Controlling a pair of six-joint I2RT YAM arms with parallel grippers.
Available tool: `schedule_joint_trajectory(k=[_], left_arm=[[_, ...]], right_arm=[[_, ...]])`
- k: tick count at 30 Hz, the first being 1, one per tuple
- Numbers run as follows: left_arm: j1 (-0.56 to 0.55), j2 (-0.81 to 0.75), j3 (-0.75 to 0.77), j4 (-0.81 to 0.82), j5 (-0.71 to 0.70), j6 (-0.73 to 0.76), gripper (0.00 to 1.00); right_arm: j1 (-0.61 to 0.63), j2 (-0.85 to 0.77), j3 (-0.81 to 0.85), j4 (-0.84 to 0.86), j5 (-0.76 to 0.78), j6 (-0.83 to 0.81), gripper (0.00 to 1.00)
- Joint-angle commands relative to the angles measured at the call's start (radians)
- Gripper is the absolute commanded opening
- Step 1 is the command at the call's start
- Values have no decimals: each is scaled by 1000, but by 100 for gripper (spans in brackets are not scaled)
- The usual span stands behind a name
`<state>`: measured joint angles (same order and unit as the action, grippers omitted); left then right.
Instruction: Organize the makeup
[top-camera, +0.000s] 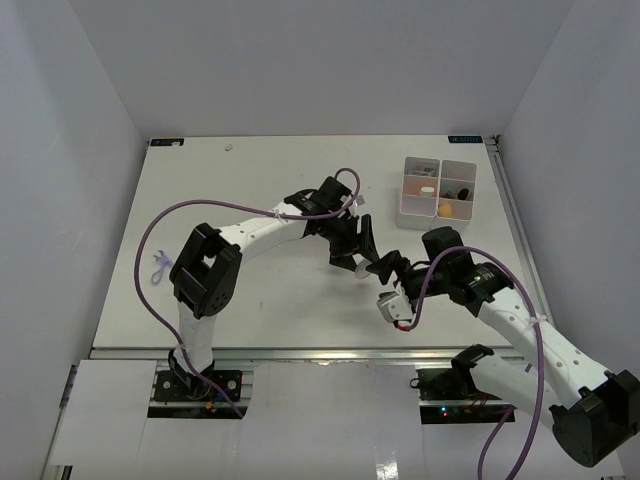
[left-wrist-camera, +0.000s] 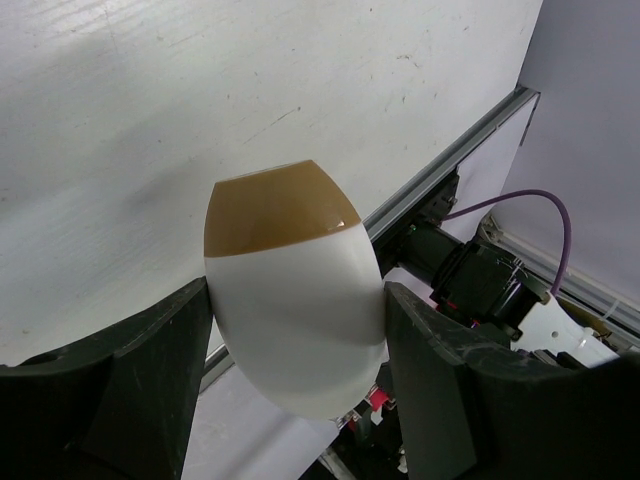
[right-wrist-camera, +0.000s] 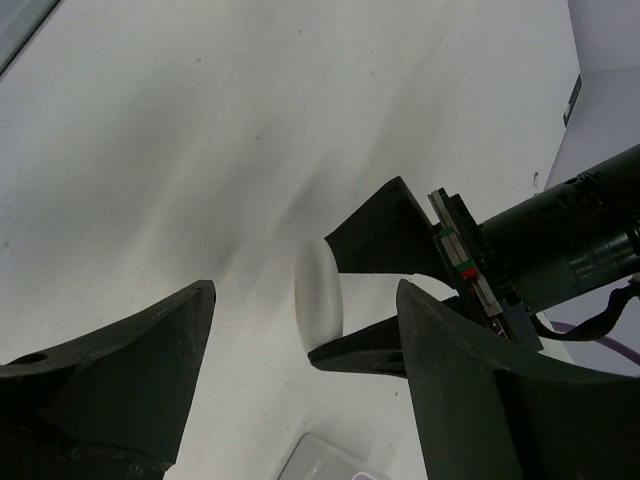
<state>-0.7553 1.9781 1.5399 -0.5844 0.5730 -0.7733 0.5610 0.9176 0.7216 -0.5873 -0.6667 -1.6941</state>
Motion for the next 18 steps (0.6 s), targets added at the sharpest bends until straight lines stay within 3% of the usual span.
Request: schedule_joint_trajectory(k=[1,12,18], left_arm=[[-24,-6,72,-10,3,-22,22],[-44,-14,78,-23,-4,-21,22],[-45,-17,72,-27,-9,-16,22]], right_arm=[[25,27,-6,70,109,29,75],[90,93,-14,116,286,52,55],[116,117,-32,137,384,22,48]])
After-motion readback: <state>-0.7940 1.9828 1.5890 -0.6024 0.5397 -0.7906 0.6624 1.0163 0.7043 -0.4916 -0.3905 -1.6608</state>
